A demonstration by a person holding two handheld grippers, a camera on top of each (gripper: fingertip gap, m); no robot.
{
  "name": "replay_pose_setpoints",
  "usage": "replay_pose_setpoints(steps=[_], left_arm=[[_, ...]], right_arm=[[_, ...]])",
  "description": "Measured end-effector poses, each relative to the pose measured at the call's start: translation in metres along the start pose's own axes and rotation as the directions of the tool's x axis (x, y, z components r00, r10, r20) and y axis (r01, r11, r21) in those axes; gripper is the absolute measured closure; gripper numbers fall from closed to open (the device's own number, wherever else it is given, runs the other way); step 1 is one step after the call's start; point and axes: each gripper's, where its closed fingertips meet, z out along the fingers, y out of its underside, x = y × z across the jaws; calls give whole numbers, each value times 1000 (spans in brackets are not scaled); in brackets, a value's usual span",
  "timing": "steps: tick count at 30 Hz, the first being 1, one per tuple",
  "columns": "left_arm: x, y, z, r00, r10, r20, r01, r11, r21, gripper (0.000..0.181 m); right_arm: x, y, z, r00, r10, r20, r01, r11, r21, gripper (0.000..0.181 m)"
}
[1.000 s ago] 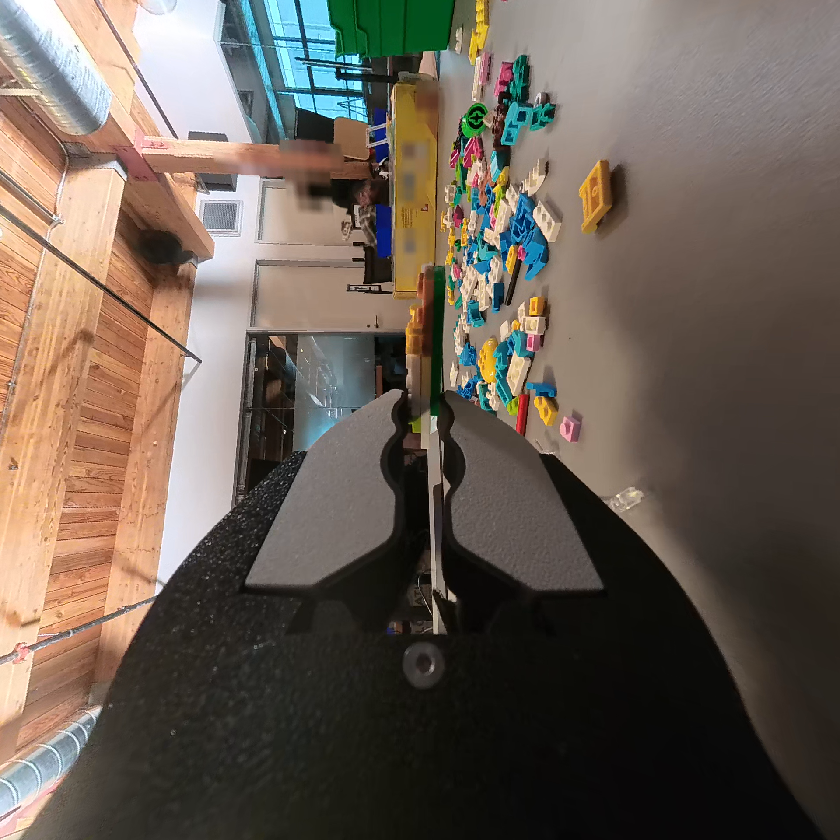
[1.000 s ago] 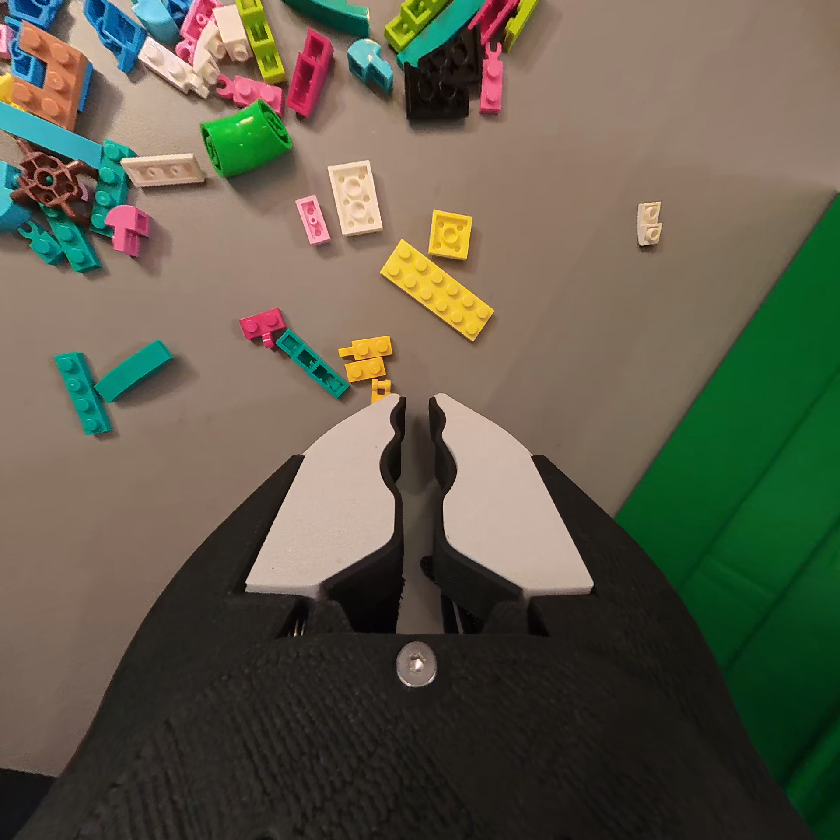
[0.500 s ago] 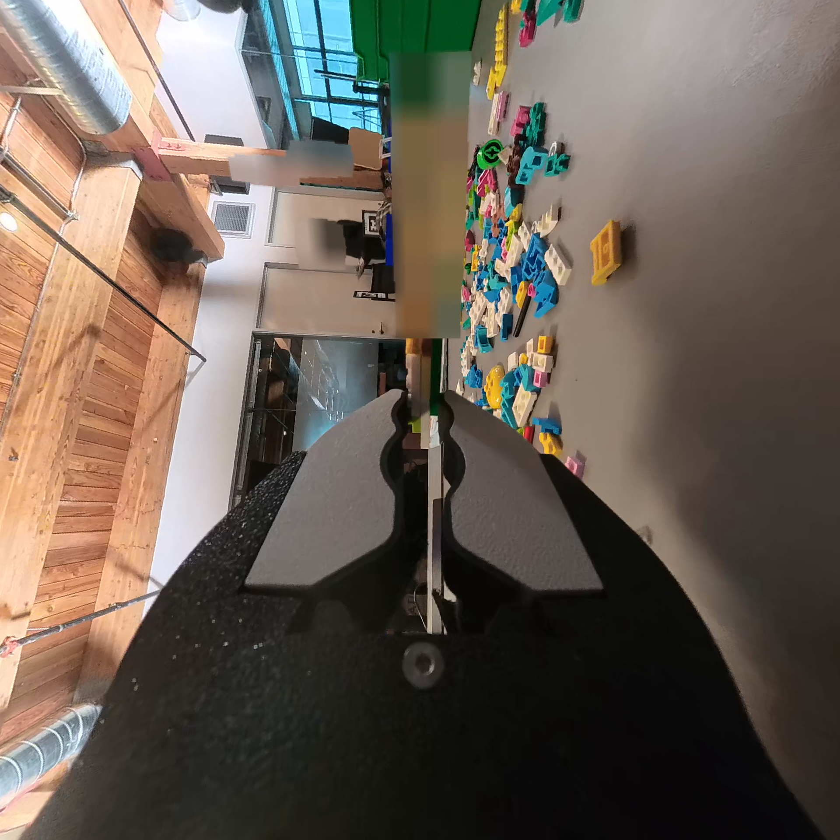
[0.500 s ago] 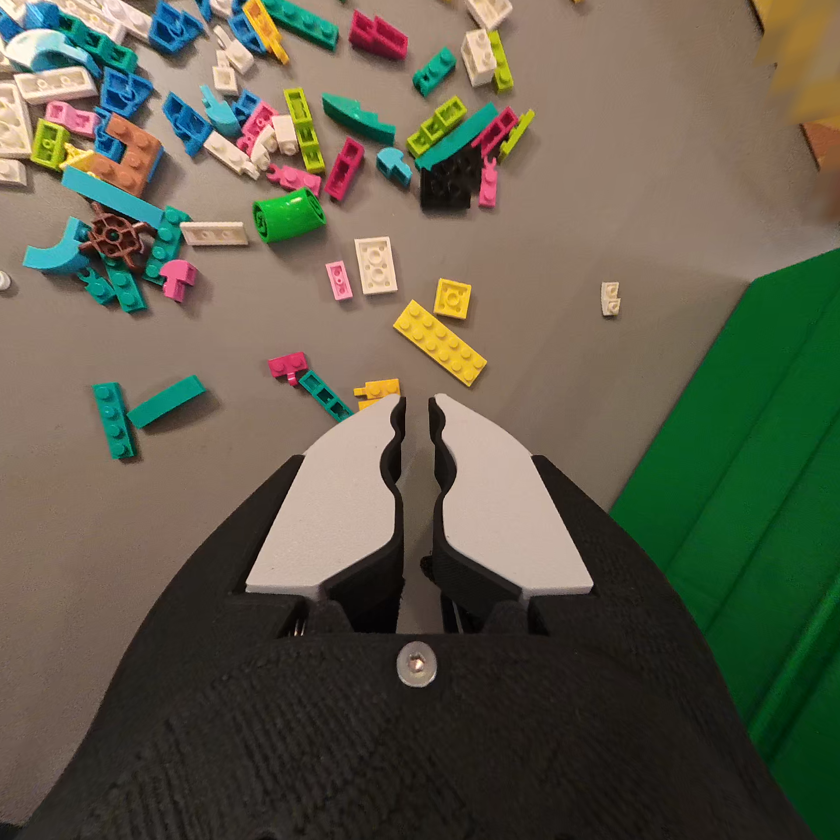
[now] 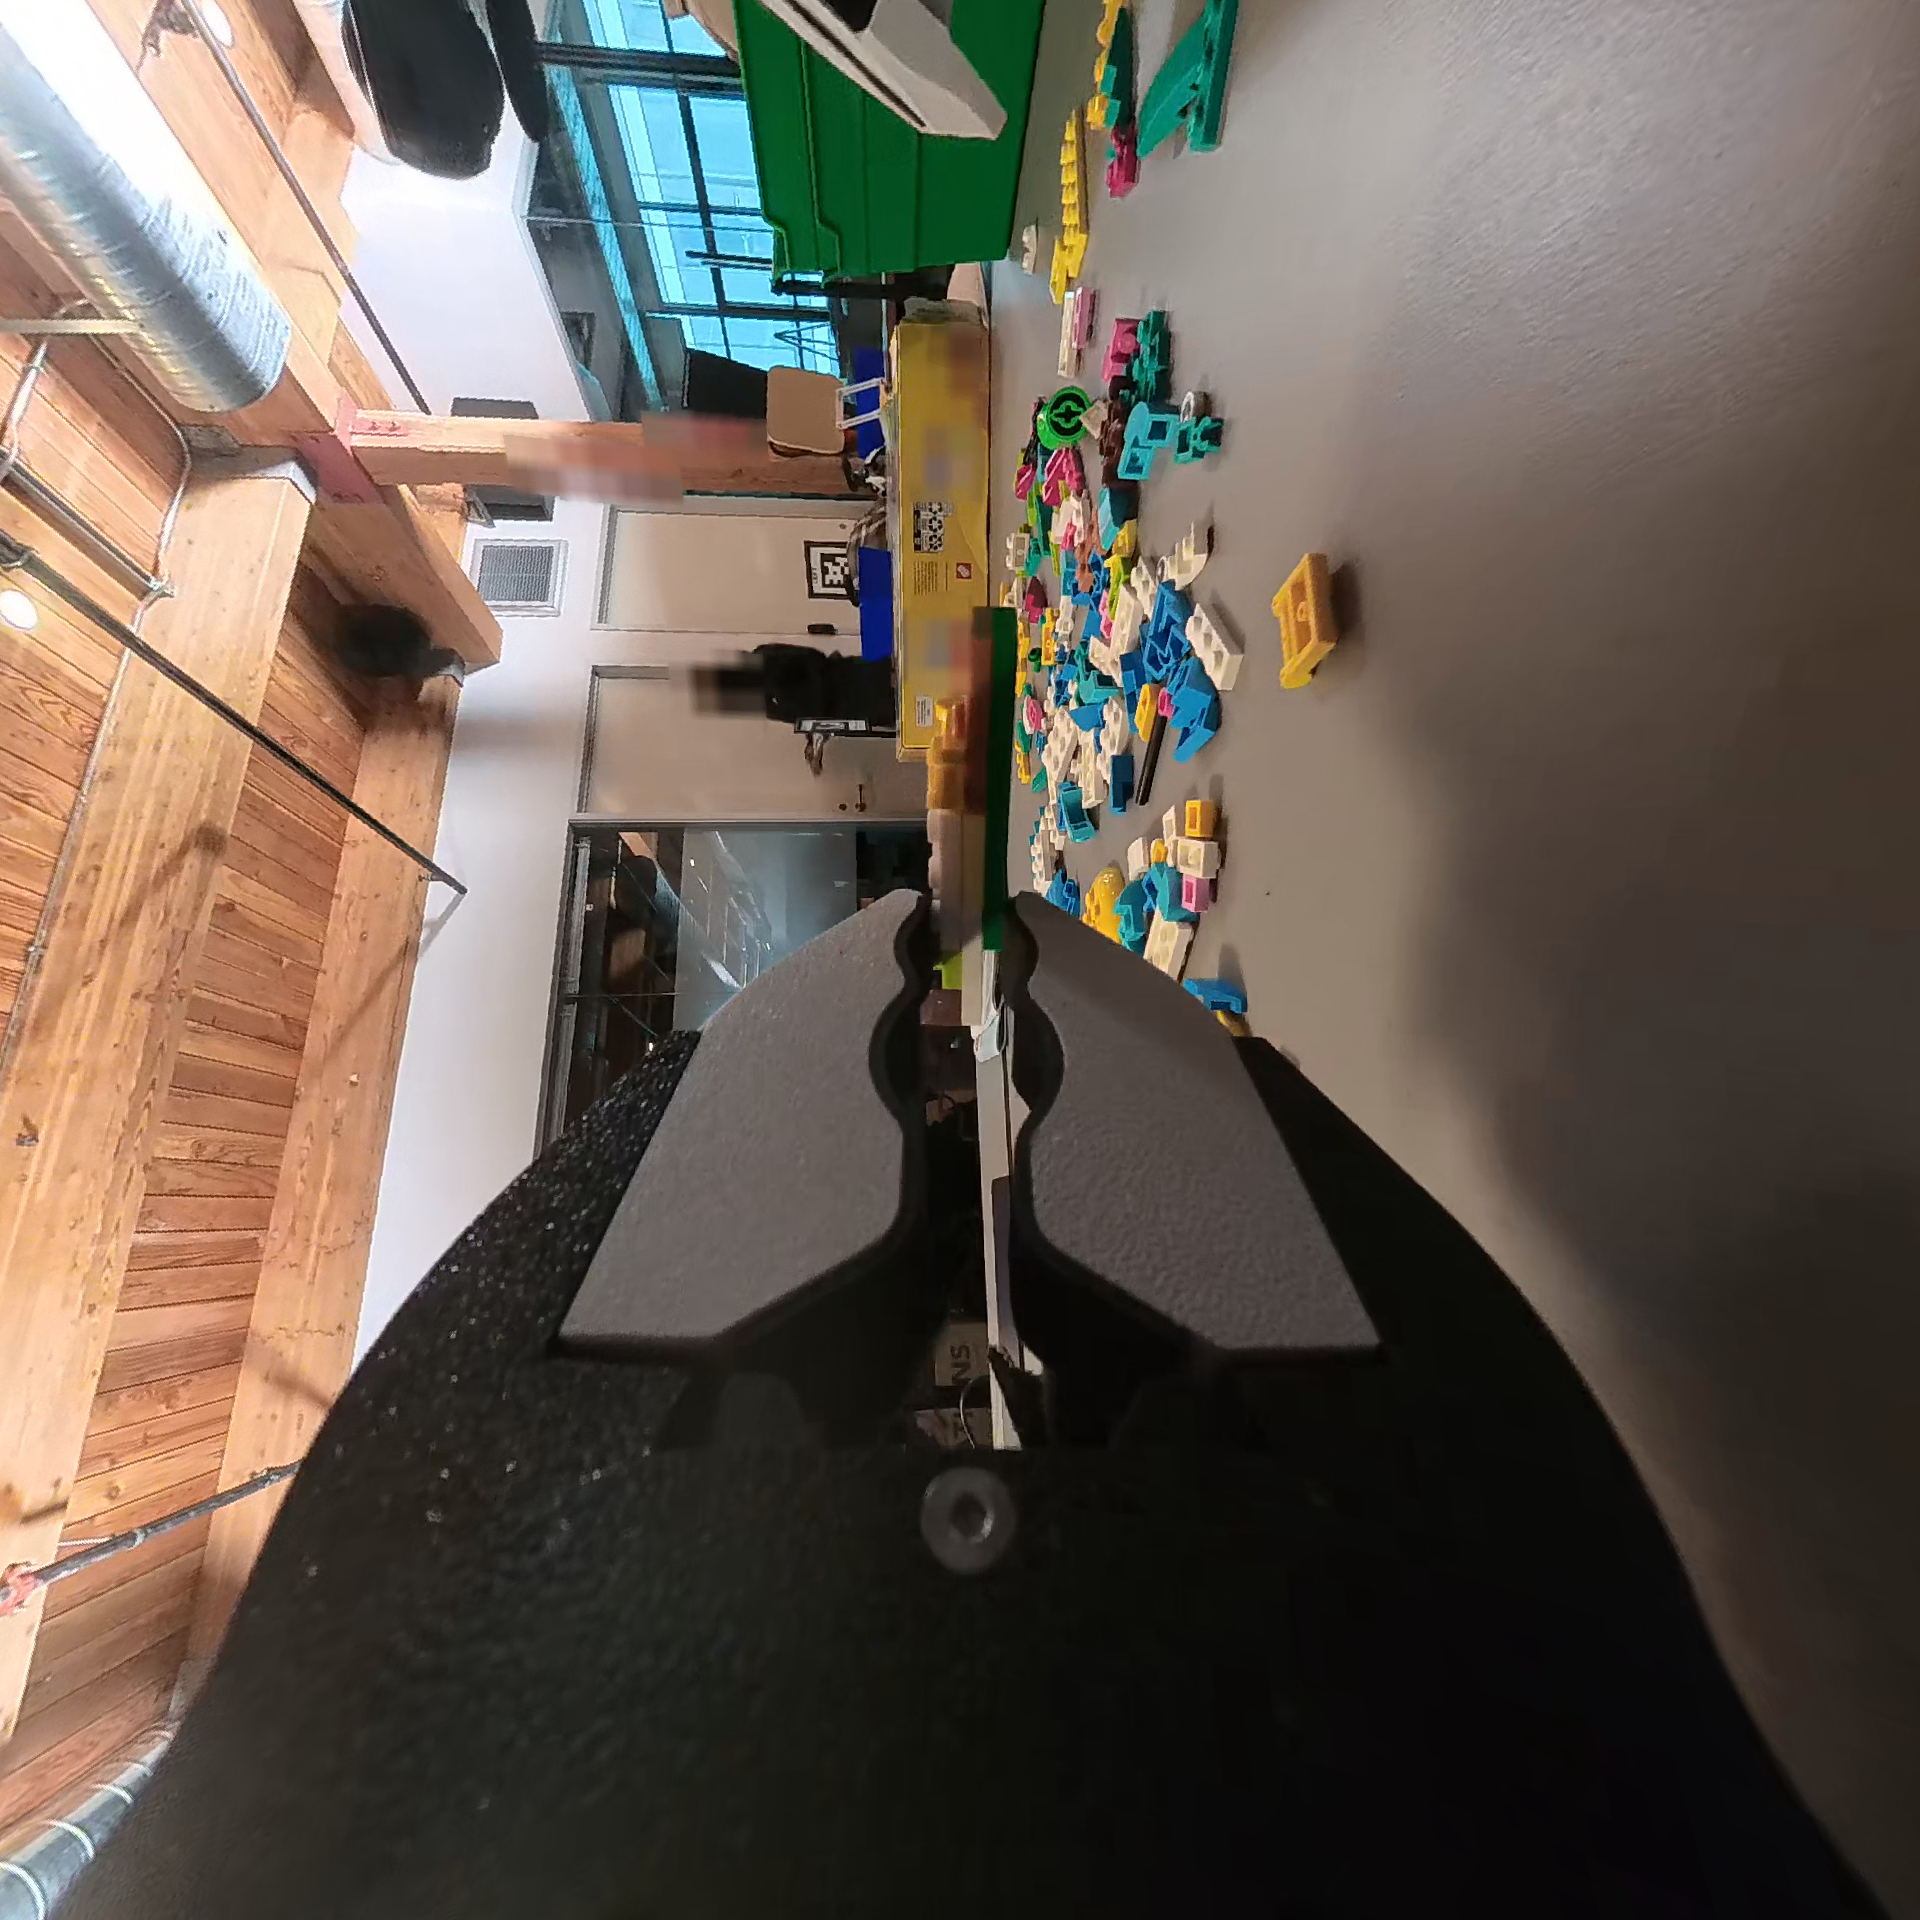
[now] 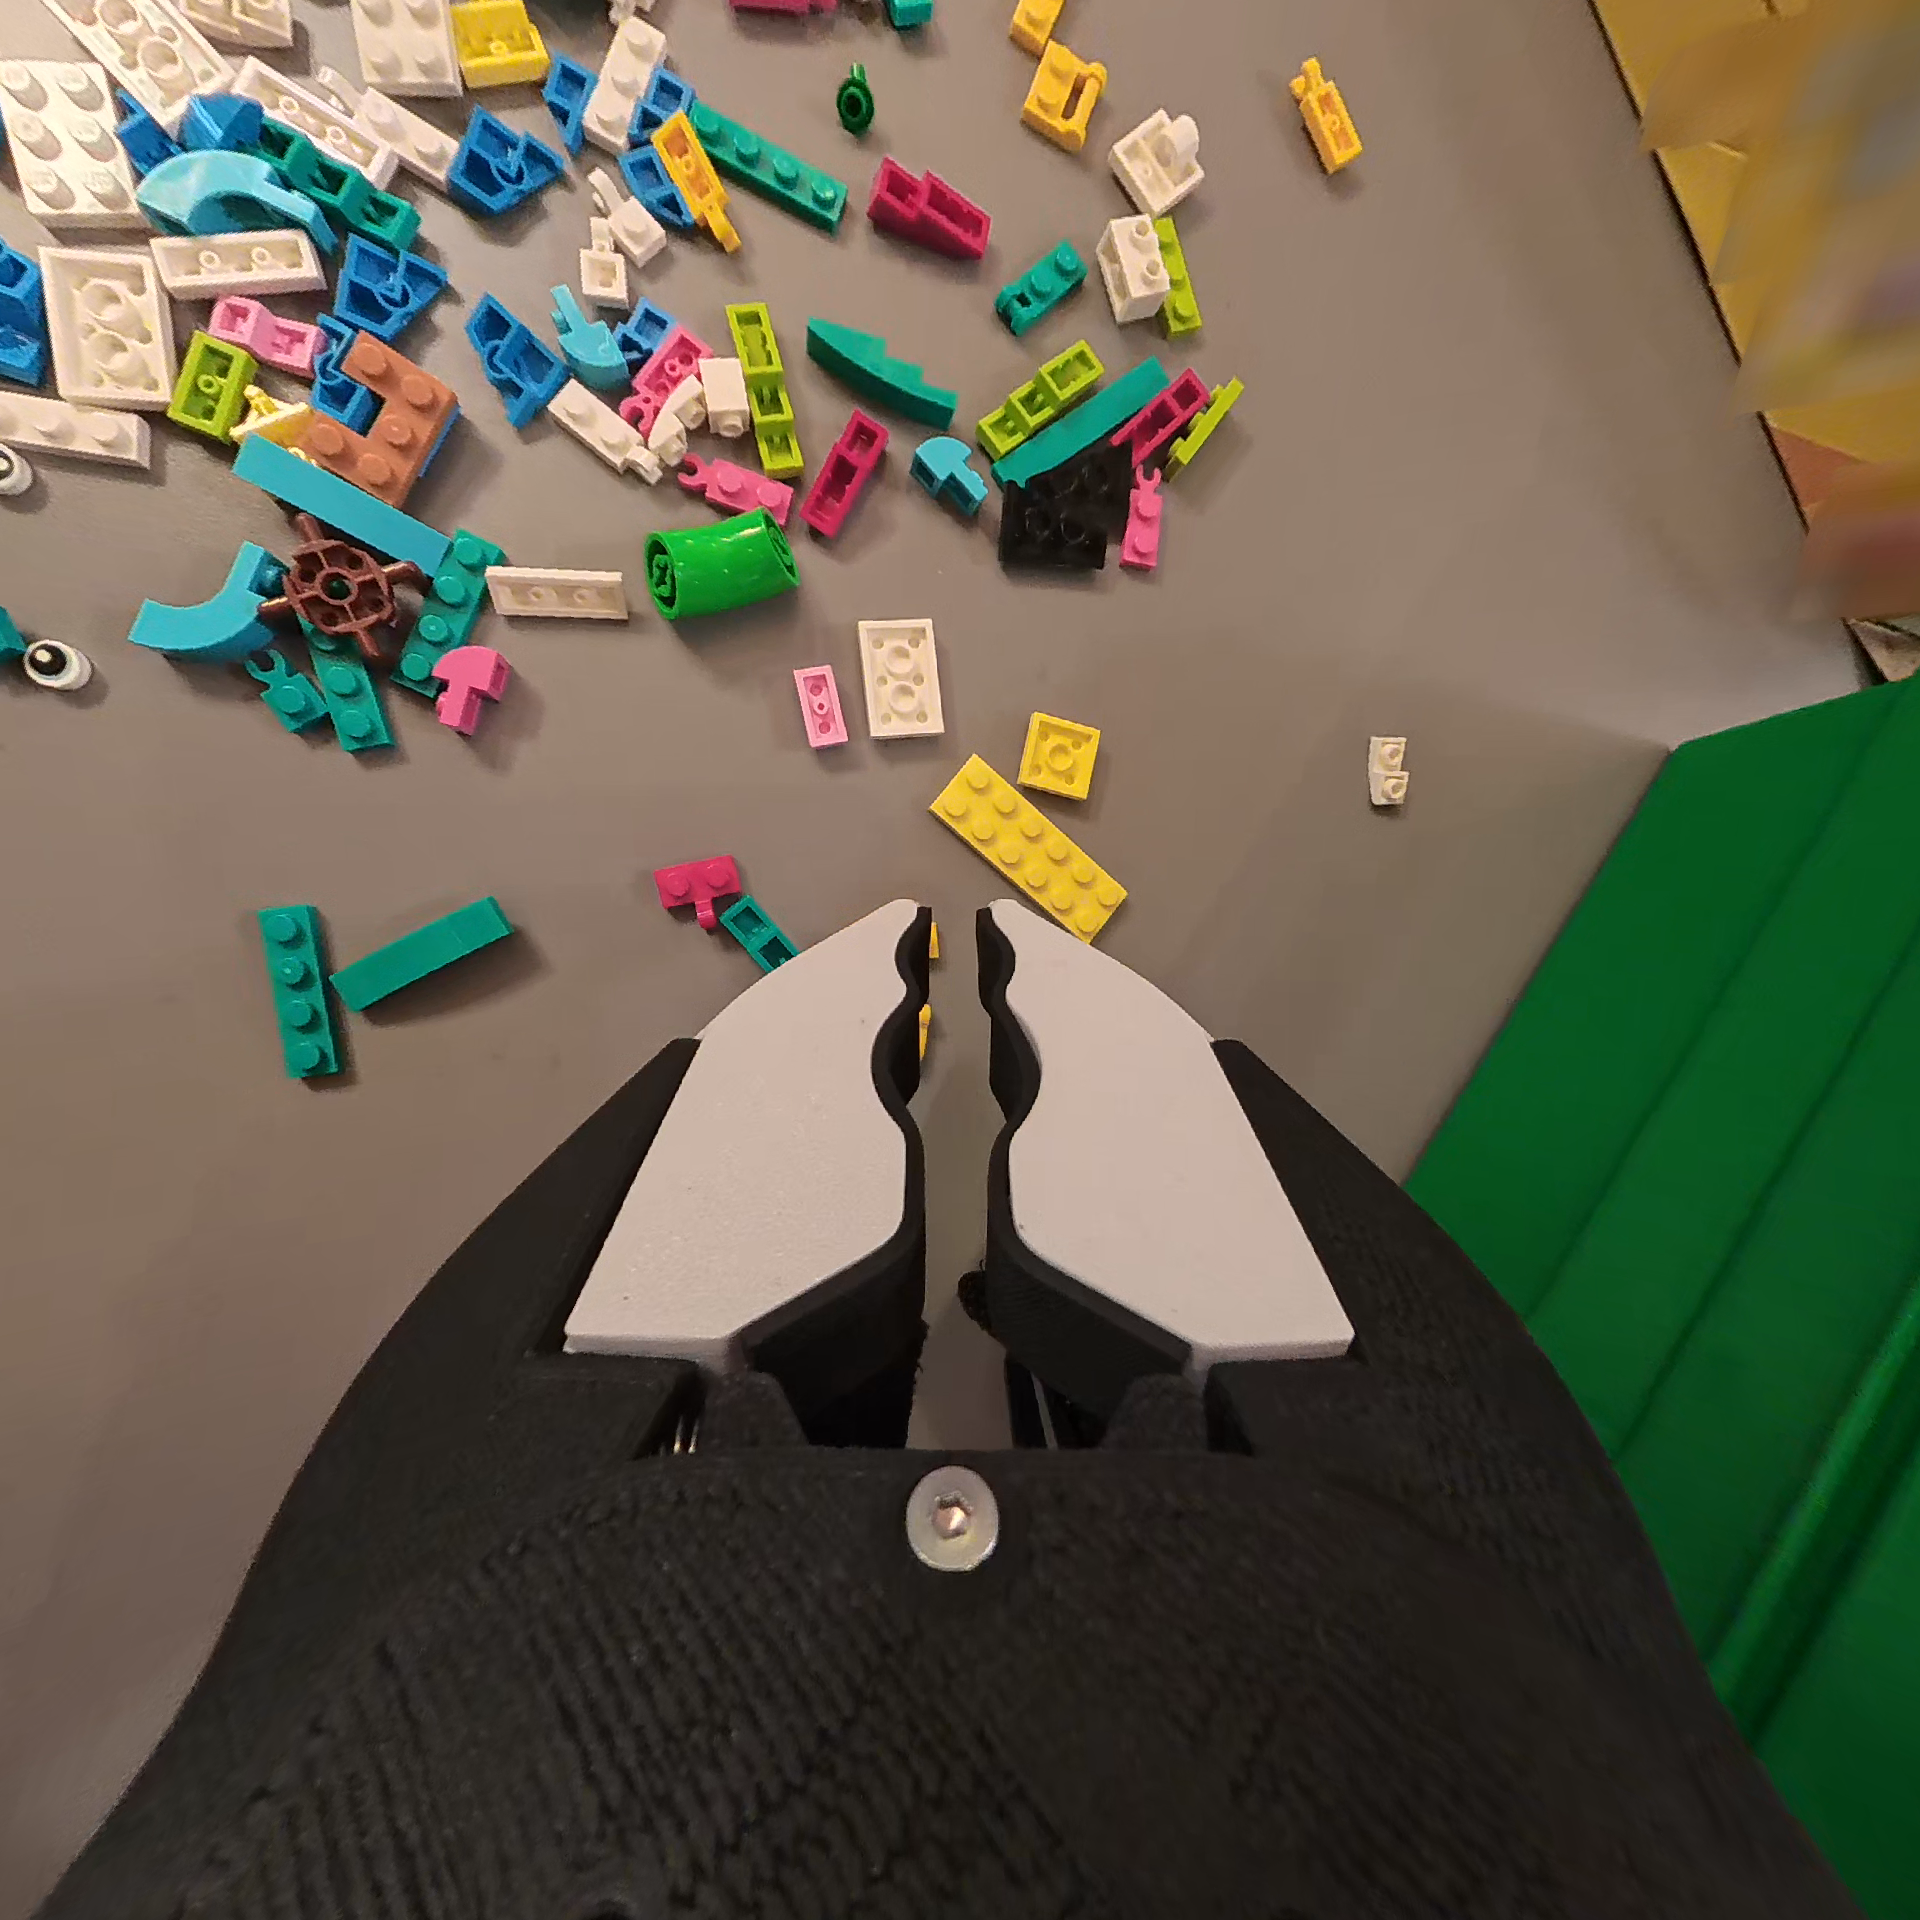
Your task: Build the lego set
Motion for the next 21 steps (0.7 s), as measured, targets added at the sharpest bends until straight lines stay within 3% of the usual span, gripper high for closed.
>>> replay_pose_setpoints(steps=[8,21], left_arm=[[1,1,0,1000,10,-4,-10,1000,-2,170],[2,2,0,1000,10,-8,-10,1000,-6,170]], right_arm=[[-11,-11,-14,992,29,120,-43,993,114,174],[-11,1,-15,987,50,150,-65,993,100,175]])
